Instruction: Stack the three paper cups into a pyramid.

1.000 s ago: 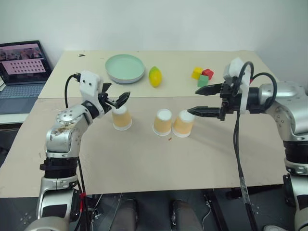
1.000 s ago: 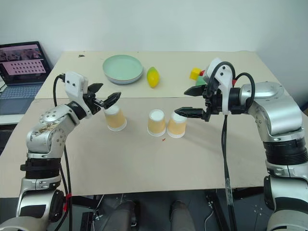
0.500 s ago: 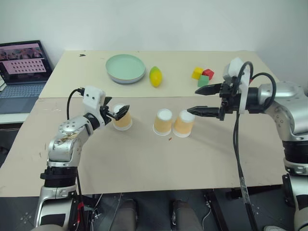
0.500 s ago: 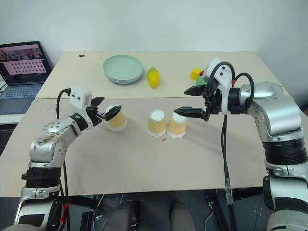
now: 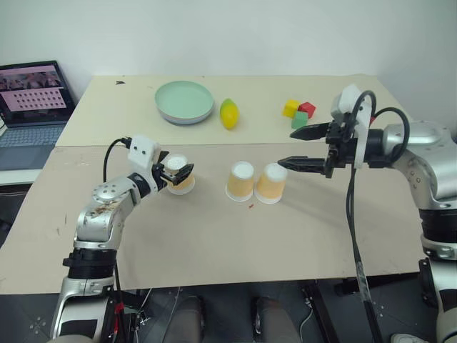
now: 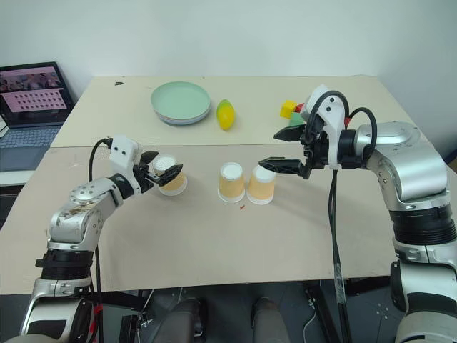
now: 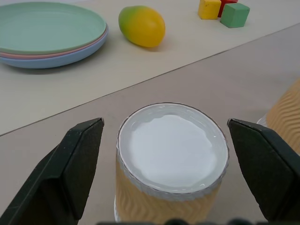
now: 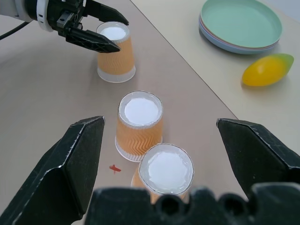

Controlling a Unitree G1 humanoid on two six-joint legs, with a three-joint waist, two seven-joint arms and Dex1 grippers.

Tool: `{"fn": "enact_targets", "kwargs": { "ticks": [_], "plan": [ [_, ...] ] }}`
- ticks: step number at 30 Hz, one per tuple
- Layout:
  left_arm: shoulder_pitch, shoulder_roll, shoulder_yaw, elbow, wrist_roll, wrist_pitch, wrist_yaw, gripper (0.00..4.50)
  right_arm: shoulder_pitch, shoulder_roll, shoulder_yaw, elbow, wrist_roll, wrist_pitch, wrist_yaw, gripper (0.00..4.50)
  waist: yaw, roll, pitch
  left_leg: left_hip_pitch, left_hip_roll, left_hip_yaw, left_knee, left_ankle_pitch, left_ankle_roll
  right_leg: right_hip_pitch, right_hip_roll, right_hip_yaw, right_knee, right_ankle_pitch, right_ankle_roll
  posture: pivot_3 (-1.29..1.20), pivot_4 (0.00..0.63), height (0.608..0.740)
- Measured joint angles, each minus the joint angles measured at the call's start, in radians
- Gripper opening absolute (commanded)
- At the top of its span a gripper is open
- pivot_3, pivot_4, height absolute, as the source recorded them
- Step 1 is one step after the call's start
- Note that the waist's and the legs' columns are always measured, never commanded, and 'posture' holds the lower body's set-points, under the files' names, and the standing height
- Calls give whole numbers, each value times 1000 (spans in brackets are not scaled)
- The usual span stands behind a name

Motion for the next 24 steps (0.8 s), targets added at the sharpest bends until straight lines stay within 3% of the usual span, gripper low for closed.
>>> {"fn": "enact_targets", "kwargs": {
  "ticks": [3,14,20,24],
  "plan": [
    [0,-1,-1,7,0,-1,-4,2990,0,0,0,0,0,0,-8,4500,0,0,0,0,0,0,0,0,0,0,0,0,0,0,0,0,150,739],
    [-77,-5,-8,23,1,-1,-1,2990,14,-3,-16,-14,2,2,-14,4500,4,0,0,-1,0,-1,0,0,0,0,0,-1,0,0,0,0,150,739],
    [-415,-2,-11,89,-52,57,-79,2990,95,0,-57,-81,35,38,-44,4500,17,-1,1,-4,-1,-2,2,0,0,0,-1,-2,-2,0,1,0,150,739],
    [-551,-26,-67,185,-69,79,-180,2990,175,4,-71,-122,43,57,-80,4500,16,-1,1,-4,-2,-2,2,0,0,0,-1,-2,-1,-1,2,0,150,739]
  ]
}}
